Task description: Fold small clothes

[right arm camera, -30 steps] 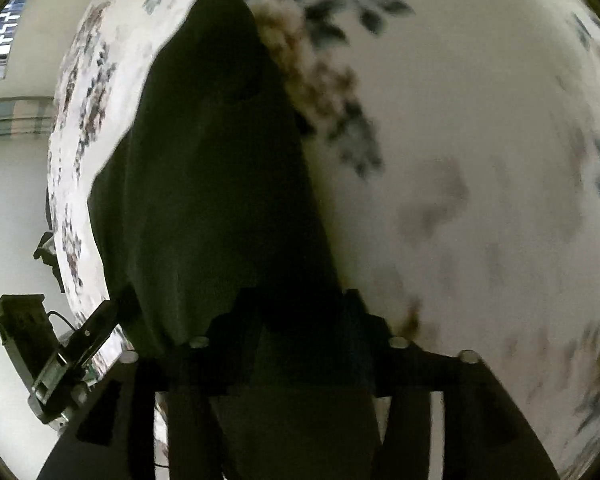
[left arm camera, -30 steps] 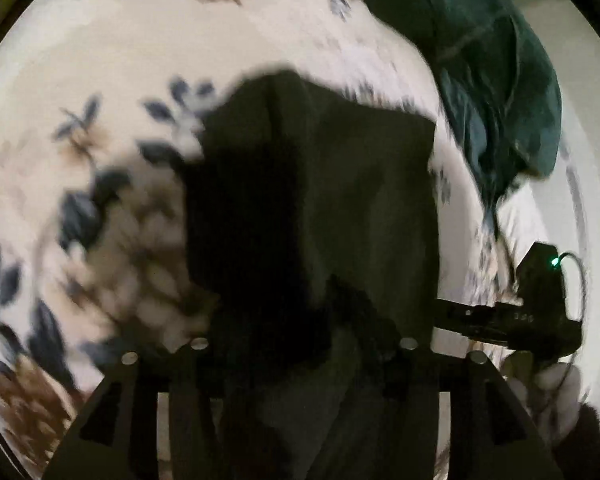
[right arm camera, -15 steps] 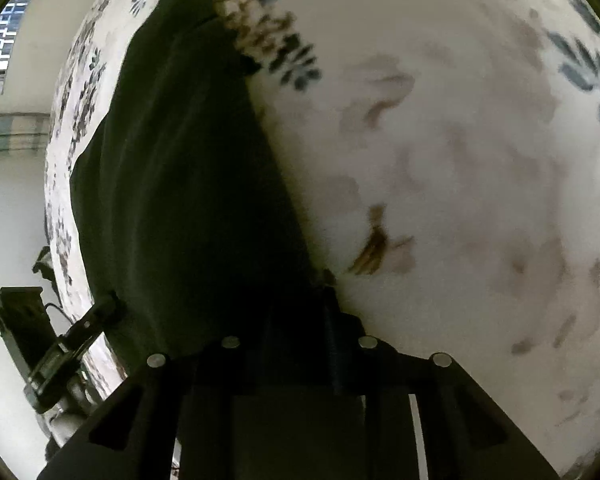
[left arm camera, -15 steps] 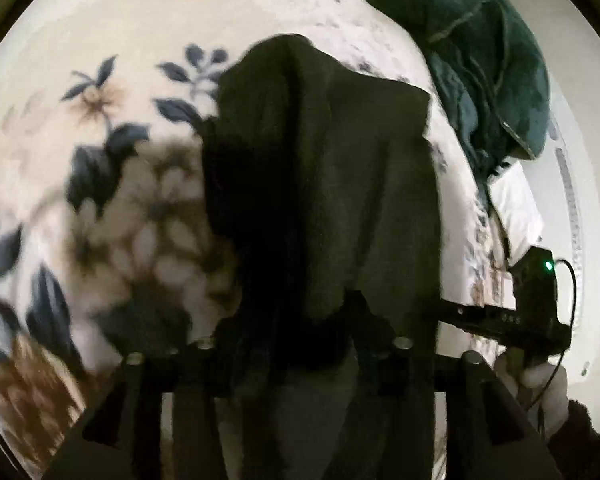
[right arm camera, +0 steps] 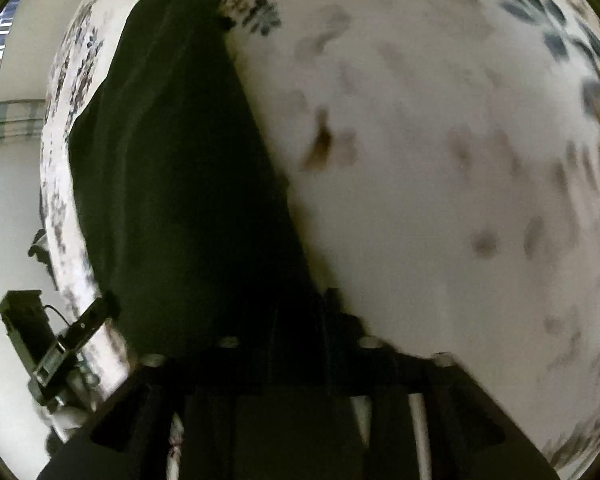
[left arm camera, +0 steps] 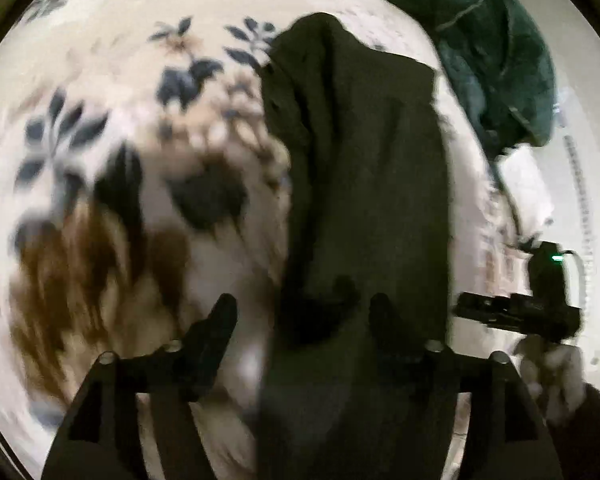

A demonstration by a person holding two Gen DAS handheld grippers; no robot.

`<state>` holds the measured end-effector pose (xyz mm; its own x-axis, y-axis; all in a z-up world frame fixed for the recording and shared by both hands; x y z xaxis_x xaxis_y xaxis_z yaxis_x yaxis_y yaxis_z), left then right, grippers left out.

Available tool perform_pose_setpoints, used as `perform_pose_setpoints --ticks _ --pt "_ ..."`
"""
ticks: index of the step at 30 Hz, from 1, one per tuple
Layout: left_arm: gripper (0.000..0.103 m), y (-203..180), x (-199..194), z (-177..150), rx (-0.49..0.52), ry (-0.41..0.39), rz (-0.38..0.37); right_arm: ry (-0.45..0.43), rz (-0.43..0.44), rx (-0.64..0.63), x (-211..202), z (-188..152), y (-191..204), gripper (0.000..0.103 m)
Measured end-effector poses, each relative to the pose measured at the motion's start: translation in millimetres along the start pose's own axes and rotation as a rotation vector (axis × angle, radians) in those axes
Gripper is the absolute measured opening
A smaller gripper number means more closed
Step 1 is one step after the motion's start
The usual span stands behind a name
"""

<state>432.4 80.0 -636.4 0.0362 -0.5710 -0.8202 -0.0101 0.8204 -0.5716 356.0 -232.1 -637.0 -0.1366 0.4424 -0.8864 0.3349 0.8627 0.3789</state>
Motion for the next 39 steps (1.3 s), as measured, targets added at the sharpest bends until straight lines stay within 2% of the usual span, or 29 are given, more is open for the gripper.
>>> perform_pose_setpoints --ticks 1,4,9,14,17,19,20,24,25,26,27,28,29,30,33,36,39 --pt "0.071 -3.8 -3.3 -17.4 -0.011 0.01 -0.017 0.013 0.007 0.003 -1.4 -6.8 -1.4 0.06" --pt "0.071 -9.5 -1.6 -69.7 -0.039 0.061 -0.043 0.07 0.019 -0.009 -1.2 -47.7 -8.8 0.06" --pt "0.072 -3.1 18.1 -157.7 -0.103 0.17 -0.038 0.215 0.016 0.007 28.7 -143.3 -44.4 0.06" --pt "0.072 17.3 36.7 -221.3 -0.164 0.262 -0.047 0.318 0.052 0.05 54.3 -227.0 -90.8 0.06" --pt "0.077 14.5 54.3 -235.4 -0.177 0.273 -0.086 0.324 0.103 0.062 68.5 -255.2 -111.1 0.06" --pt "0.089 9.9 65.8 -231.1 -0.177 0.242 -0.105 0.301 0.142 0.05 77.2 -259.3 -115.3 0.06" --pt "0.091 8.5 70.6 -228.9 -0.18 0.226 -0.114 0.275 0.162 0.03 81.8 -258.2 -111.5 0.062" --pt "0.091 -2.1 72.4 -222.2 -0.151 0.148 -0.114 0.197 0.272 -0.019 92.5 -255.8 -86.2 0.067" --pt "0.089 -7.9 71.5 -222.9 -0.132 0.127 -0.128 0.182 0.286 -0.023 92.5 -256.2 -84.3 0.067" --pt "0.083 -13.2 68.6 -224.3 -0.113 0.11 -0.143 0.171 0.303 -0.023 91.6 -257.6 -82.5 0.067" --pt "0.056 -20.2 69.3 -222.3 -0.111 0.104 -0.159 0.158 0.338 -0.019 89.9 -260.3 -79.4 0.067" --pt "0.023 -24.2 68.8 -220.7 -0.12 0.104 -0.173 0.154 0.363 -0.015 88.7 -261.4 -76.4 0.067" --pt "0.015 -27.1 70.2 -219.6 -0.131 0.107 -0.174 0.153 0.399 -0.009 88.0 -264.3 -71.3 0.066" --pt "0.016 -32.0 69.6 -216.8 -0.138 0.103 -0.193 0.155 0.423 -0.007 89.3 -265.8 -64.8 0.062" --pt "0.016 -48.8 70.4 -208.6 -0.118 0.097 -0.186 0.147 0.406 0.02 99.4 -271.4 -60.1 0.014" --pt "0.016 -56.8 54.6 -204.4 -0.107 0.072 -0.184 0.11 0.39 0.051 90.5 -277.4 -61.0 0.014" --pt "0.015 -65.6 25.5 -198.2 -0.088 0.013 -0.222 0.071 0.367 0.012 67.6 -273.7 -40.3 0.014"
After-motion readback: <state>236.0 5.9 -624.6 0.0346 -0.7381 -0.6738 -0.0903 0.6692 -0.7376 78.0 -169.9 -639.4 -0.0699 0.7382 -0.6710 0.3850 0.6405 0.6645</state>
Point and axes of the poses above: each gripper's, at about its wrist camera, not at the fingertips, and x roughly the way its jaws point, y to its left, z to its top, the point moved 10 cm from there along x, roughly the way its jaws point, and after that the axes turned 6 degrees about y, right-handed, at the moved point
